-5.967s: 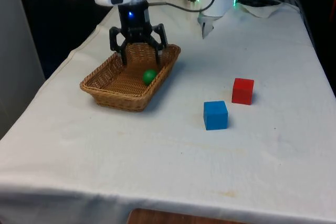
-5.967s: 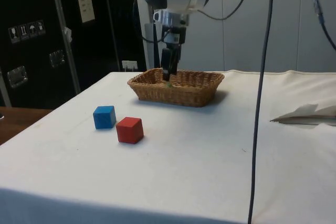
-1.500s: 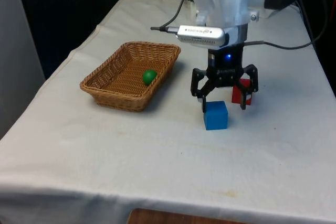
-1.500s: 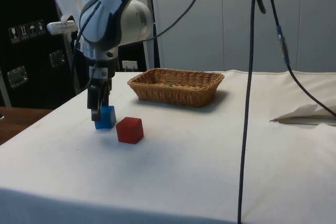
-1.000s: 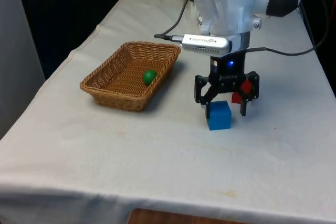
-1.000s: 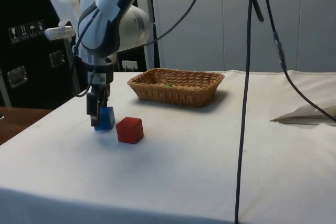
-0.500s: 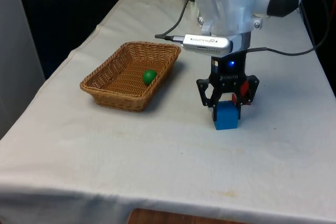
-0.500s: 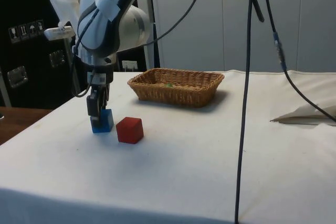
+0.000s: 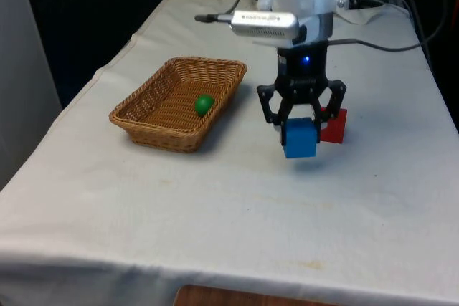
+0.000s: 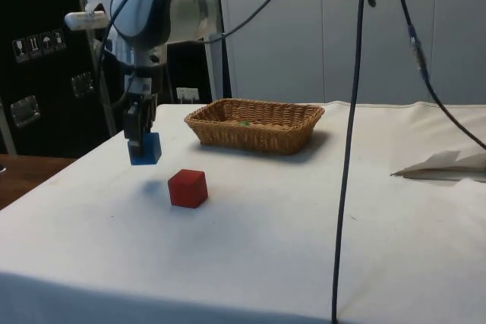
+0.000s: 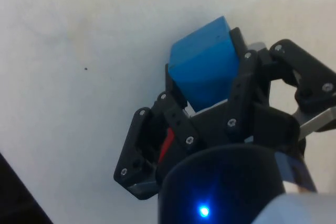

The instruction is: Place all non-red objects into the basket.

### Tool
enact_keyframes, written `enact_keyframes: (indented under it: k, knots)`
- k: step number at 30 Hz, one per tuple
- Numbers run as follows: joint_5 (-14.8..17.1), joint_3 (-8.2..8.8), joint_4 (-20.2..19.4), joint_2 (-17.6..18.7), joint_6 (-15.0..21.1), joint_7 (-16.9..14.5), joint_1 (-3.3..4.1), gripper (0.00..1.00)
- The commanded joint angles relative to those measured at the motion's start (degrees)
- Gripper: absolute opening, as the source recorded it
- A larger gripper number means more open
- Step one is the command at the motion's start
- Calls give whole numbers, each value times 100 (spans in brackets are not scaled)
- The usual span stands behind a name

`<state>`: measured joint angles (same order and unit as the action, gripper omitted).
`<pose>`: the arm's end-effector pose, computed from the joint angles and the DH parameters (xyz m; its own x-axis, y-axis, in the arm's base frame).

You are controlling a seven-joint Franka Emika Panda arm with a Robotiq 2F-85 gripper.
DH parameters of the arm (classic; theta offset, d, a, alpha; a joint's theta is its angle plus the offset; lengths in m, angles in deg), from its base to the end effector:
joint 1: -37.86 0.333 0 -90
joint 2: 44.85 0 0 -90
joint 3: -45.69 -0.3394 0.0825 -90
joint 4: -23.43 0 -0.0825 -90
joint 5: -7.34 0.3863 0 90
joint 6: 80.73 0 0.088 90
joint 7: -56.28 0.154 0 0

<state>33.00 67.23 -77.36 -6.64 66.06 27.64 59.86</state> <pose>0.7043 0.0320 0.1983 0.9466 0.2454 0.2091 0.2468 -0.9689 0.0198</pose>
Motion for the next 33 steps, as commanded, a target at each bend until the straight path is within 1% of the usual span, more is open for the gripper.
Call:
enact_keyframes:
  k: [1, 2, 3, 5, 6, 10, 11, 12, 18, 19, 20, 26, 28, 29, 30, 33]
  knots:
    - [-40, 46, -40, -69, -52, 11, 11, 3]
    - [-11, 29, -11, -63, -52, 0, -11, 3]
    - [-57, 74, -63, -155, -115, -6, 0, 3]
    - [-63, 92, -74, -189, -138, -11, 0, 3]
    - [-74, 138, -109, -264, -195, -34, 0, 3]
    - [-86, 212, -218, -418, -252, -109, 0, 3]
    - [-40, 178, -183, -390, -235, -126, -17, 3]
    - [-97, 241, -281, -493, -258, -138, 0, 3]
    - [-223, 361, -556, -756, -235, -212, 6, 3]
    - [-160, 309, -487, -693, -241, -218, -23, 3]
    - [-241, 378, -590, -791, -235, -223, 6, 3]
    - [-401, 470, -808, -1020, -229, -246, -6, 3]
    - [-470, 527, -917, -1129, -229, -269, 0, 3]
    - [-407, 481, -859, -1083, -241, -275, -29, 3]
    - [-493, 550, -945, -1163, -223, -275, 0, 3]
    - [-596, 613, -1077, -1306, -229, -292, -6, 3]
